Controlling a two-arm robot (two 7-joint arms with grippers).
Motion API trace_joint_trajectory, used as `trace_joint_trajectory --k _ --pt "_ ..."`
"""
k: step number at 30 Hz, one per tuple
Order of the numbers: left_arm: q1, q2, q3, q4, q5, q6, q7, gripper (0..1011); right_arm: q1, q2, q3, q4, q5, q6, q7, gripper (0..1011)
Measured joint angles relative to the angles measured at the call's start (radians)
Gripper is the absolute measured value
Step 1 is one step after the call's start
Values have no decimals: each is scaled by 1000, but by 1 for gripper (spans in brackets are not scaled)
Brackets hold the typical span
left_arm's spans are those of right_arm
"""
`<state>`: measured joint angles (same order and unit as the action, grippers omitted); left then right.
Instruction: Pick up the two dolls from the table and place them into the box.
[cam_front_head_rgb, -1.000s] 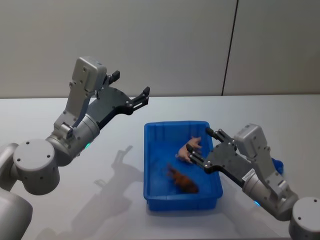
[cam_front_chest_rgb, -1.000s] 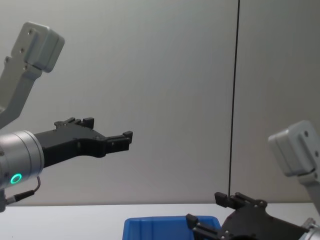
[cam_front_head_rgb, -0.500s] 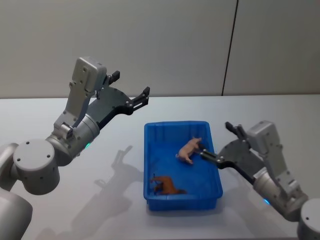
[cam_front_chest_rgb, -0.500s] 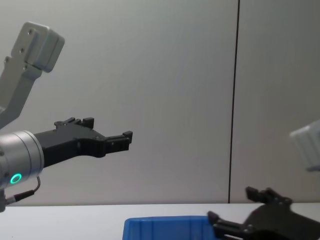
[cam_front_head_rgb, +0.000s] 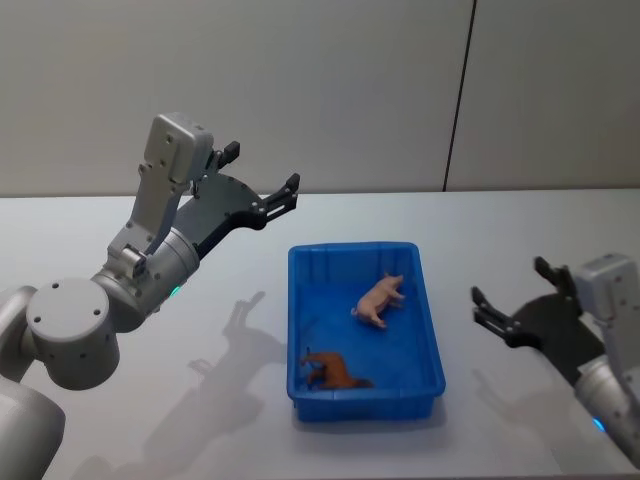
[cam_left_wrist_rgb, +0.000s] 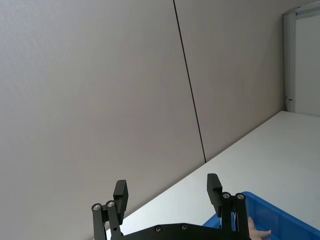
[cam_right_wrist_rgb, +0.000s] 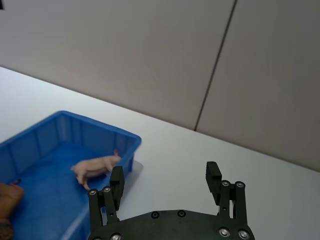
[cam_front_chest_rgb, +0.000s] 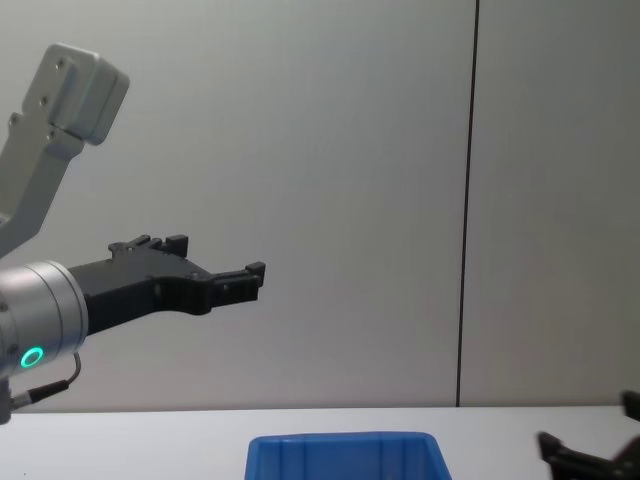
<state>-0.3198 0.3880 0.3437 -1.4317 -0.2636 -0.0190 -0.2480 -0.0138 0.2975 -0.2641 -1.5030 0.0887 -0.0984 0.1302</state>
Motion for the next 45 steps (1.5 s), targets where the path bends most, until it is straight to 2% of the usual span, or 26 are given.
trace_joint_trajectory --k 8,14,27,45 --pt "0 0 0 0 0 0 0 1001 -39 35 29 -13 41 36 -44 1001" --pt "0 0 0 0 0 0 0 1001 -40 44 44 23 68 58 -54 1001" --pt "0 0 0 0 0 0 0 1001 30 31 57 180 93 65 -14 1001" --pt "0 0 0 0 0 0 0 1001 172 -6 63 454 127 -5 111 996"
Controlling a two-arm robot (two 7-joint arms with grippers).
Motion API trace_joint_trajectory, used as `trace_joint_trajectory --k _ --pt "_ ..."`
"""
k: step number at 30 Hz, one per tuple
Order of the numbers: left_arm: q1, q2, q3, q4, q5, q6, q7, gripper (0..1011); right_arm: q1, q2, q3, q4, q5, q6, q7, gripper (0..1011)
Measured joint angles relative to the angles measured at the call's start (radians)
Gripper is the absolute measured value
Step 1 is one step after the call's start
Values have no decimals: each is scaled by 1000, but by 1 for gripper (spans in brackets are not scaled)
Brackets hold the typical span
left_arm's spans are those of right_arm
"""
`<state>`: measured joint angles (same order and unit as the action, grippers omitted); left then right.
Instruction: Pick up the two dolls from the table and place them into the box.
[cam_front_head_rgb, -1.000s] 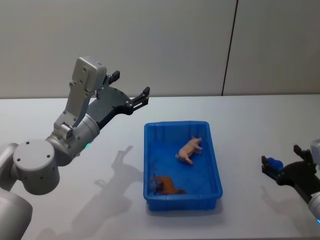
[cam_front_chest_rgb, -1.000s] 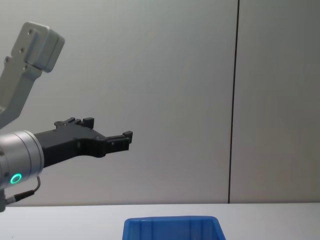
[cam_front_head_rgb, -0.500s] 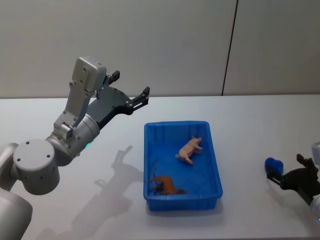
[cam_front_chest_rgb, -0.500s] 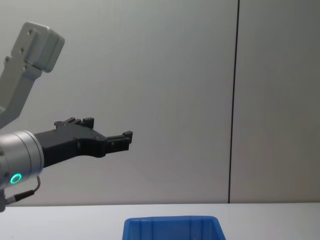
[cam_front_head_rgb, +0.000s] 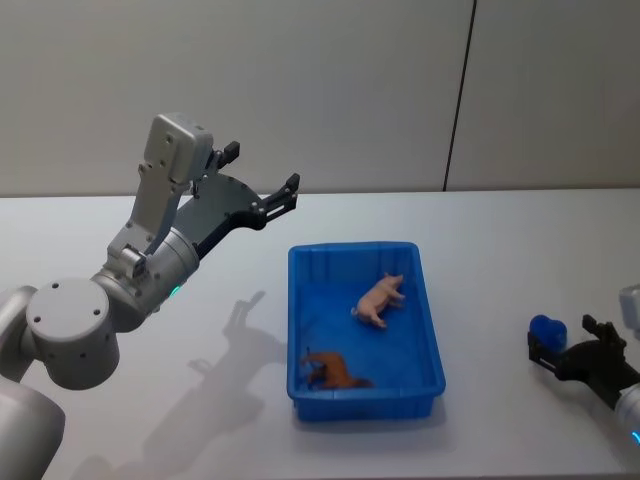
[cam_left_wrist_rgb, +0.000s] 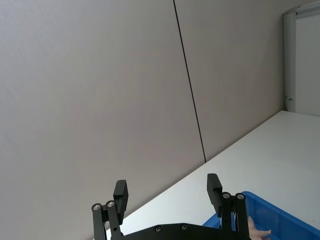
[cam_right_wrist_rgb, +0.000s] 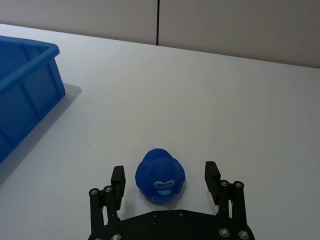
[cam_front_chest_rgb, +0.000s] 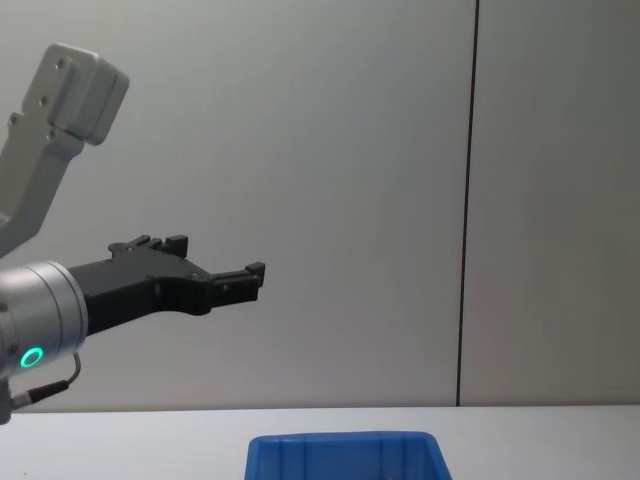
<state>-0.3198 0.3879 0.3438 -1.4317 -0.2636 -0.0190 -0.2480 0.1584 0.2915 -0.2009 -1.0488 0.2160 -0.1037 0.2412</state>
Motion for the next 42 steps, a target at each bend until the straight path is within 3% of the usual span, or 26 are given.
trace_joint_trajectory --k 5,16,25,32,42 --pt "0 0 0 0 0 0 0 1001 36 -9 0 65 6 -22 34 905" --pt "0 0 0 0 0 0 0 1001 95 -25 -2 162 7 -61 82 569" --pt "0 0 0 0 0 0 0 1001 119 -31 -3 196 4 -77 100 484" --pt "0 0 0 0 0 0 0 1001 117 -31 -3 171 6 -78 105 387" --pt "0 0 0 0 0 0 0 1001 70 -24 -10 15 28 -61 126 322"
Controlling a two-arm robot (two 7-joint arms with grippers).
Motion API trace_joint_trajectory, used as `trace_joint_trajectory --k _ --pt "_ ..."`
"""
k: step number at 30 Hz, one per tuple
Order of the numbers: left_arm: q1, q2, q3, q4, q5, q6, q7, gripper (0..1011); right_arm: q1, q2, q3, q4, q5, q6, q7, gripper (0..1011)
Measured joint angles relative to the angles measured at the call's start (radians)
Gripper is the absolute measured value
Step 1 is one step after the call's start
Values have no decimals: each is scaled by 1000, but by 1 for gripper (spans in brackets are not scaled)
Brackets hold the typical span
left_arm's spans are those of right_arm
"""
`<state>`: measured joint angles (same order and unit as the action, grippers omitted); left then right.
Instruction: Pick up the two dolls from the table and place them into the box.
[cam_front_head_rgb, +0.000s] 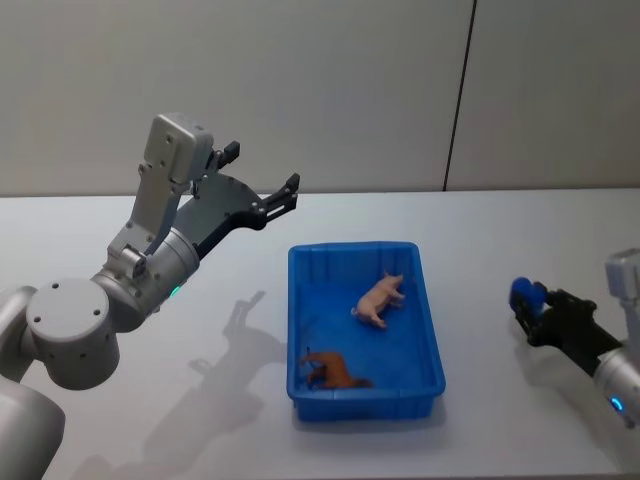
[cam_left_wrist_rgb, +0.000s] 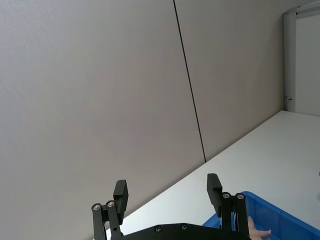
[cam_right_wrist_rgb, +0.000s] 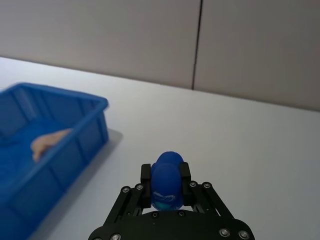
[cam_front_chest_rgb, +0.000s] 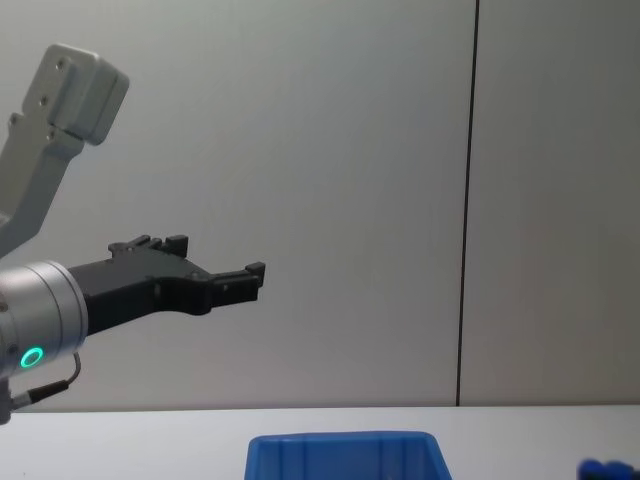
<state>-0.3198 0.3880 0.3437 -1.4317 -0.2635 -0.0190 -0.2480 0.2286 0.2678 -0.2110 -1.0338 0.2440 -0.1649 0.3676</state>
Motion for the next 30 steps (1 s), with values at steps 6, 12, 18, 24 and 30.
trace_joint_trajectory --k 6,12,18,24,30 --pt "0 0 0 0 0 0 0 1001 -26 0 -13 -100 11 14 27 288" --pt "0 0 0 0 0 0 0 1001 -38 -9 -31 -167 14 26 58 254" --pt "0 0 0 0 0 0 0 1001 -38 -29 -58 -211 3 36 98 220" --pt "0 0 0 0 0 0 0 1001 -19 -60 -90 -219 -23 41 129 191" --pt "0 0 0 0 0 0 0 1001 16 -95 -117 -185 -57 39 147 275"
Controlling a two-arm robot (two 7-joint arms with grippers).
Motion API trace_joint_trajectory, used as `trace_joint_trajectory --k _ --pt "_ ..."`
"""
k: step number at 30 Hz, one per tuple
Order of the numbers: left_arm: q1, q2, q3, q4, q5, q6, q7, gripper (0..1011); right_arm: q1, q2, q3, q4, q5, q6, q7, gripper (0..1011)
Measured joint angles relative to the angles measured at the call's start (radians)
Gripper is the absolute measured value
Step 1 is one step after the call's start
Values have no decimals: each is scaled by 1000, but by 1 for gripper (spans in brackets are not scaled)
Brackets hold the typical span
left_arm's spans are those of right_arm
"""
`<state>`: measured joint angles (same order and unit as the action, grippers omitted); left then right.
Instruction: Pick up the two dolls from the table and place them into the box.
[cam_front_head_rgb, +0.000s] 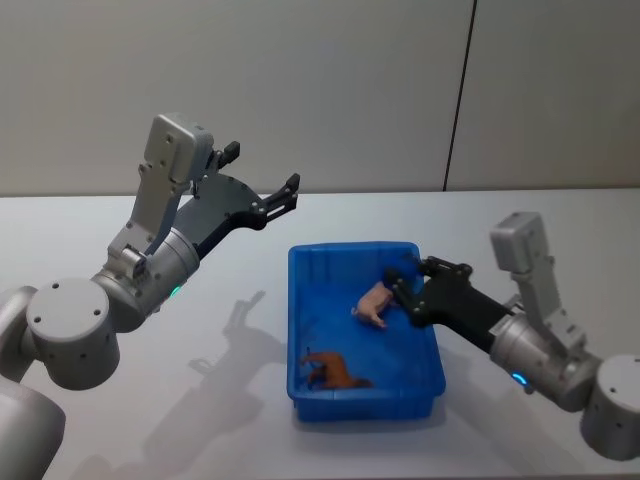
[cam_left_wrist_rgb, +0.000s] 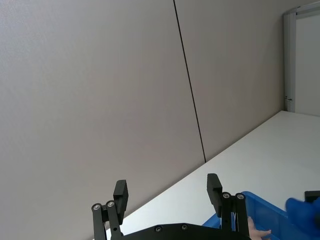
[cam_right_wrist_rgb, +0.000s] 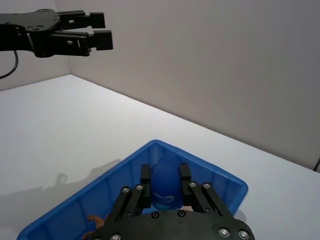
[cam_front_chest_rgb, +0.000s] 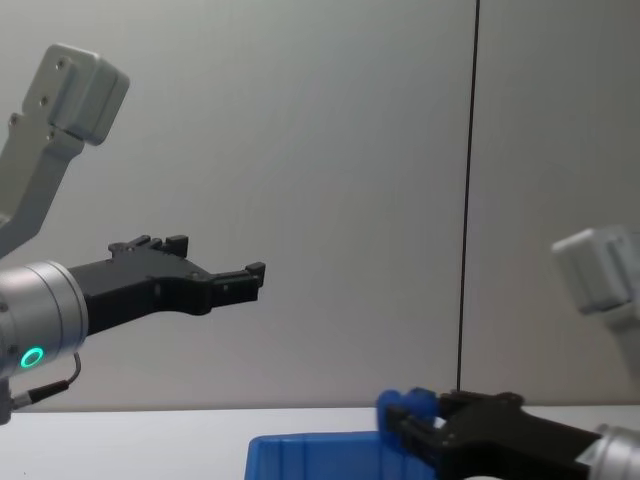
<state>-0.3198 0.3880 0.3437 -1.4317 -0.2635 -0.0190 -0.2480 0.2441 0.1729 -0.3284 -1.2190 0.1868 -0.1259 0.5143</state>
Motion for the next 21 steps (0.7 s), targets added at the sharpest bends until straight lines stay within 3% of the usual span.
trace_joint_trajectory --k 12,21 --pt "0 0 0 0 0 0 0 1001 45 -34 -17 49 -41 -5 -22 684" --pt "0 0 0 0 0 0 0 1001 18 -12 -1 -15 -26 -11 -60 940"
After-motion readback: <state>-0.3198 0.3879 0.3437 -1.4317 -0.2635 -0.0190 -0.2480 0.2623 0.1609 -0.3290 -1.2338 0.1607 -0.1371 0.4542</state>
